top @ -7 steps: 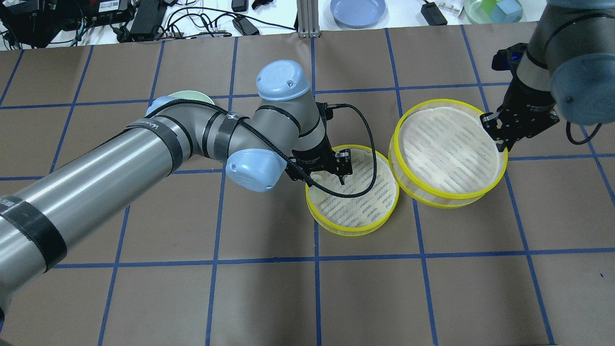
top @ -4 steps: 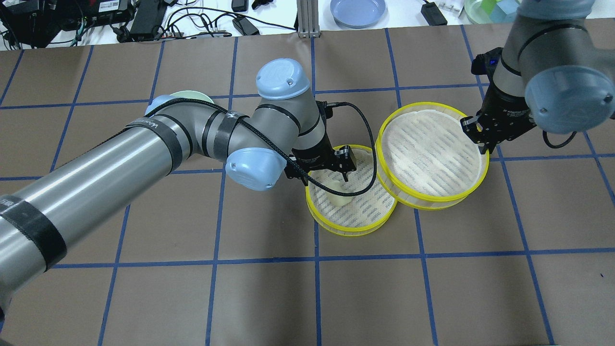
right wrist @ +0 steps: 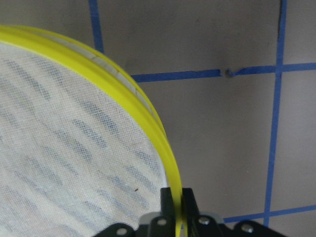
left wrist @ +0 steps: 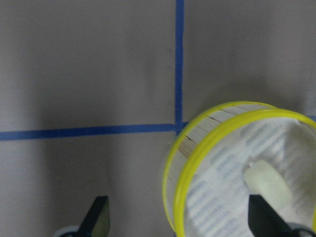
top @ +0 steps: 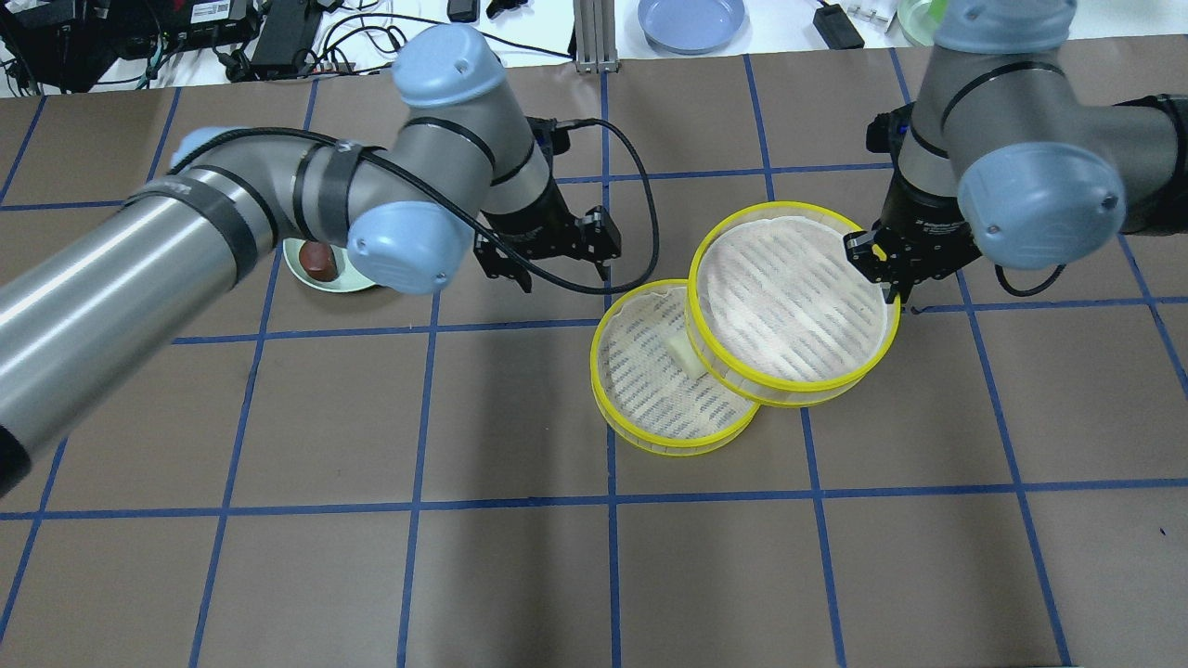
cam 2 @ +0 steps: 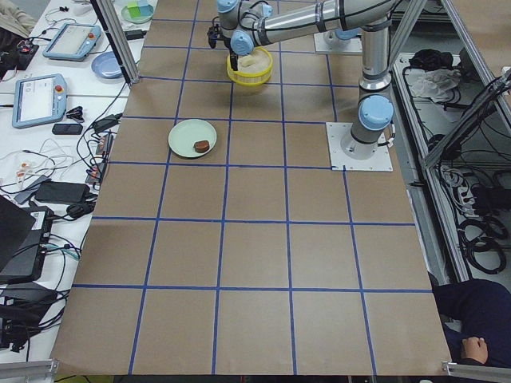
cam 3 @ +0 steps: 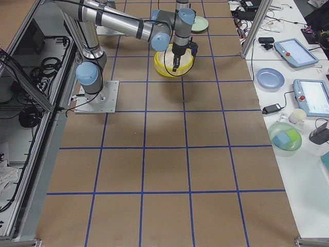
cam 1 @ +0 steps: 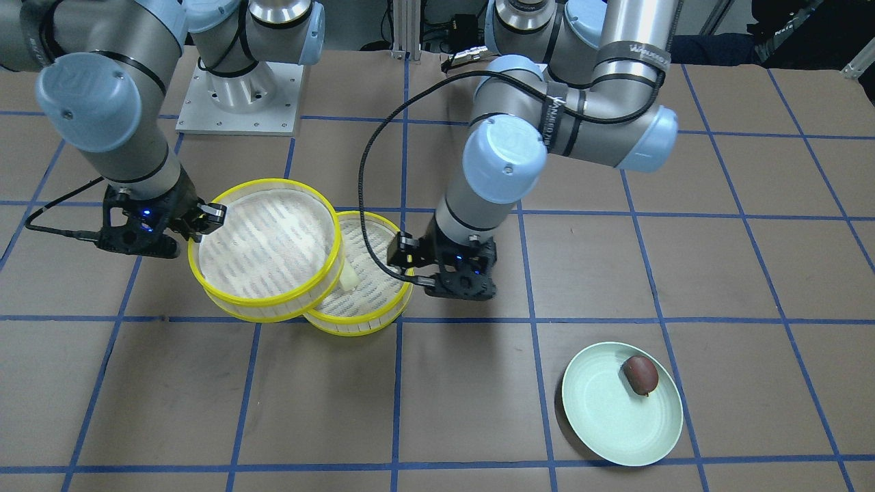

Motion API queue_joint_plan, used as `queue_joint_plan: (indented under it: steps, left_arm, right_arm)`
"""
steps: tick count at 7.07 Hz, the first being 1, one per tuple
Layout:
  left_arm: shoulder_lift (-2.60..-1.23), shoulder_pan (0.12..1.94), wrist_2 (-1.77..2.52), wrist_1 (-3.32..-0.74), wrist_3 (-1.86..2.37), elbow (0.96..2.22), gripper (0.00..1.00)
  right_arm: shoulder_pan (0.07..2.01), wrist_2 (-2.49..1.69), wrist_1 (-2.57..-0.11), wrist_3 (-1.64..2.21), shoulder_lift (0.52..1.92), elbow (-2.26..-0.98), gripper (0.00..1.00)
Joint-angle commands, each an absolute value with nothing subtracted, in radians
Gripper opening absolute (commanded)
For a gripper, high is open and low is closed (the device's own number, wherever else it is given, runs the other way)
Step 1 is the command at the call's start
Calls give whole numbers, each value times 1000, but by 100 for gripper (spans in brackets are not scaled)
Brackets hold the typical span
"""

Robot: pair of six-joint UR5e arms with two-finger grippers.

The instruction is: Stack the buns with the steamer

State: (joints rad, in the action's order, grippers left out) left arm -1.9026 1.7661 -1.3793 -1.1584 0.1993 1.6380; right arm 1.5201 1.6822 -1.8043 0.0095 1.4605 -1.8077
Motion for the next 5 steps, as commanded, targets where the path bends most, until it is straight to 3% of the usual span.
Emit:
queue_joint_plan:
  steps: [1, 5]
  left_arm:
    - [-1890, 1576, -1495, -1175, -58, 1608, 100]
    - [-1948, 1379, -1571, -1062, -256, 1621, 100]
  right_arm:
    - [1630, 1649, -1828, 119, 1415, -1807, 0]
    - [1715, 1661, -1853, 152, 1374, -1816, 0]
